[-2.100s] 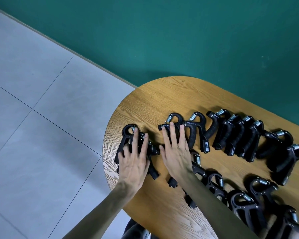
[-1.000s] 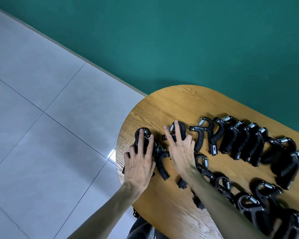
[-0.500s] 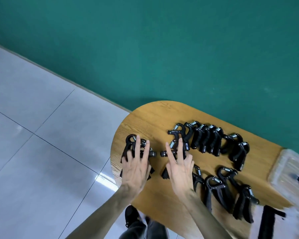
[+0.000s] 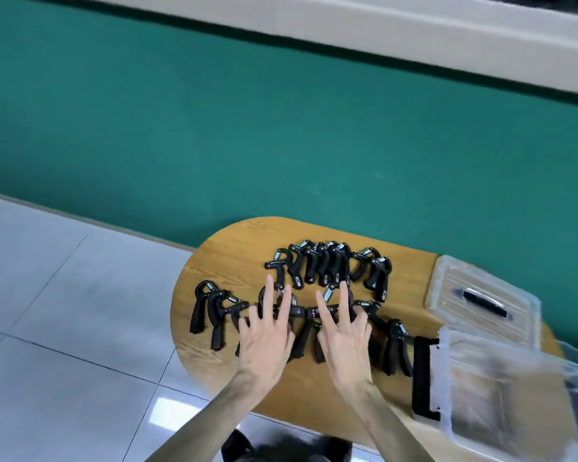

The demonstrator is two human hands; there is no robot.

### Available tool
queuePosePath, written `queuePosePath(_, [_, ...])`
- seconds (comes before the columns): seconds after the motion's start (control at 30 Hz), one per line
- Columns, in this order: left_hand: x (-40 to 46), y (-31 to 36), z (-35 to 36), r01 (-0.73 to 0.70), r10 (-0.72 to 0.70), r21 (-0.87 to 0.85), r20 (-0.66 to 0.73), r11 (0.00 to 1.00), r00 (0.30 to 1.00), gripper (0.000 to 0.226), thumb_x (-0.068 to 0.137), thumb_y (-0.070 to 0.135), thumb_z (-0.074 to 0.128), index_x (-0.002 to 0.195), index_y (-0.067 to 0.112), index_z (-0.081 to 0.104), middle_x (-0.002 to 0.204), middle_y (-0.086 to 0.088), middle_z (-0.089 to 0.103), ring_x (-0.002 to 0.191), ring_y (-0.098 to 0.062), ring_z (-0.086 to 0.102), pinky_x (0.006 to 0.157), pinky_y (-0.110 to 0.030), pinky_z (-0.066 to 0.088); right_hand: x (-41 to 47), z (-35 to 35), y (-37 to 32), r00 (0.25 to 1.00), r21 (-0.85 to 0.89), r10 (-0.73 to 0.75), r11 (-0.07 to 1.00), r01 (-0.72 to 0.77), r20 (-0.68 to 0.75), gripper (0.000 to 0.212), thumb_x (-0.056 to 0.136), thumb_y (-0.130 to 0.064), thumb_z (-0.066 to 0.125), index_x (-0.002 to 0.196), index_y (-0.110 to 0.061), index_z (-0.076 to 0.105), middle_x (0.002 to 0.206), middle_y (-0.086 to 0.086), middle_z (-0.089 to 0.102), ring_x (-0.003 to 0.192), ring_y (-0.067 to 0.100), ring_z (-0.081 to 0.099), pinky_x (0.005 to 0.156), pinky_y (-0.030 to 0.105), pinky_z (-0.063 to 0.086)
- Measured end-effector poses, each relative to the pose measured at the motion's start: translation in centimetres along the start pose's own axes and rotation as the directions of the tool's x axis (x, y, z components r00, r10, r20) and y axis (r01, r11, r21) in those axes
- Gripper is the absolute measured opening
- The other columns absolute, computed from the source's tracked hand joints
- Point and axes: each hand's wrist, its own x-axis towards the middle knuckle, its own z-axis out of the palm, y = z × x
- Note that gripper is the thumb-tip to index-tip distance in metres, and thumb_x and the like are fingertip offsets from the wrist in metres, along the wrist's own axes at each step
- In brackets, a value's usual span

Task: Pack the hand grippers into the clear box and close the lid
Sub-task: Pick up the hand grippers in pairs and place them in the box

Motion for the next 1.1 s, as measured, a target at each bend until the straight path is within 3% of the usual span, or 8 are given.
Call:
queuePosePath(0.17, [-0.4, 6.6, -1.7, -0.064, 0.064, 0.016, -0.032, 0.998, 0.997, 0.09, 0.104, 0.043, 0.042, 0.155, 0.022, -0.029, 0.159, -0.016, -0.041, 0.113, -0.034, 0.042, 0.093, -0.045, 0.04, -2.2, -2.9, 5.5, 0.995, 0.007, 0.088, 0.996, -0.088, -0.053, 0.077, 0.089, -0.012, 0.069, 0.156, -0.025, 0.034, 0.169, 0.016, 0.001, 0.11, 0.042, 0.043, 0.089, 0.059, 0.047])
queuePosePath(0.37, [-1.3, 16.2, -1.5, -0.112, 0.114, 0.044, -0.065, 0.993, 0.991, 0.09, 0.102, 0.043, 0.045, 0.158, 0.021, -0.022, 0.162, -0.017, -0.034, 0.112, -0.037, 0.045, 0.092, -0.048, 0.044, -4.7, -5.8, 14.1, 0.981, 0.006, 0.174, 0.985, -0.174, -0.092, 0.08, 0.085, -0.009, 0.071, 0.154, -0.027, 0.036, 0.168, 0.017, 0.008, 0.102, 0.041, 0.046, 0.087, 0.06, 0.048])
queuePosePath(0.5, [-2.1, 23.7, -1.4, -0.118, 0.119, 0.039, -0.021, 0.992, 0.993, 0.089, 0.103, 0.041, 0.045, 0.158, 0.023, -0.022, 0.16, -0.016, -0.038, 0.112, -0.034, 0.044, 0.096, -0.046, 0.041, -7.0, -7.7, 20.9, 0.973, 0.029, 0.195, 0.981, -0.193, -0.123, 0.081, 0.083, -0.008, 0.072, 0.154, -0.026, 0.039, 0.167, 0.019, 0.012, 0.084, 0.035, 0.043, 0.079, 0.055, 0.05])
queuePosePath(0.73, [-4.1, 35.0, -0.2, -0.151, 0.15, 0.015, 0.048, 0.988, 0.987, 0.089, 0.104, 0.041, 0.043, 0.157, 0.021, -0.026, 0.157, -0.017, -0.043, 0.114, -0.031, 0.042, 0.098, -0.044, 0.04, -11.4, -9.3, 31.3, 0.961, 0.031, 0.253, 0.967, -0.251, -0.115, 0.083, 0.078, -0.005, 0.075, 0.152, -0.024, 0.043, 0.165, 0.022, 0.017, 0.084, 0.033, 0.039, 0.071, 0.053, 0.05])
queuePosePath(0.83, [-4.6, 38.5, 1.3, -0.174, 0.171, 0.033, 0.08, 0.984, 0.982, 0.091, 0.104, 0.043, 0.043, 0.155, 0.021, -0.029, 0.157, -0.018, -0.043, 0.114, -0.033, 0.041, 0.098, -0.046, 0.04, -13.3, -8.9, 34.6, 0.954, 0.035, 0.291, 0.957, -0.289, -0.068, 0.081, 0.083, -0.007, 0.07, 0.154, -0.027, 0.038, 0.167, 0.019, 0.01, 0.089, 0.036, 0.041, 0.074, 0.055, 0.051])
queuePosePath(1.1, [-4.4, 43.0, 5.3, -0.254, 0.243, 0.043, 0.172, 0.966, 0.955, 0.088, 0.104, 0.041, 0.04, 0.155, 0.022, -0.029, 0.159, -0.017, -0.04, 0.111, -0.03, 0.042, 0.091, -0.043, 0.04, -16.1, -6.4, 39.3, 0.915, 0.05, 0.403, 0.914, -0.403, 0.002, 0.077, 0.084, -0.006, 0.068, 0.153, -0.028, 0.04, 0.168, 0.018, 0.01, 0.082, 0.03, 0.035, 0.069, 0.048, 0.045])
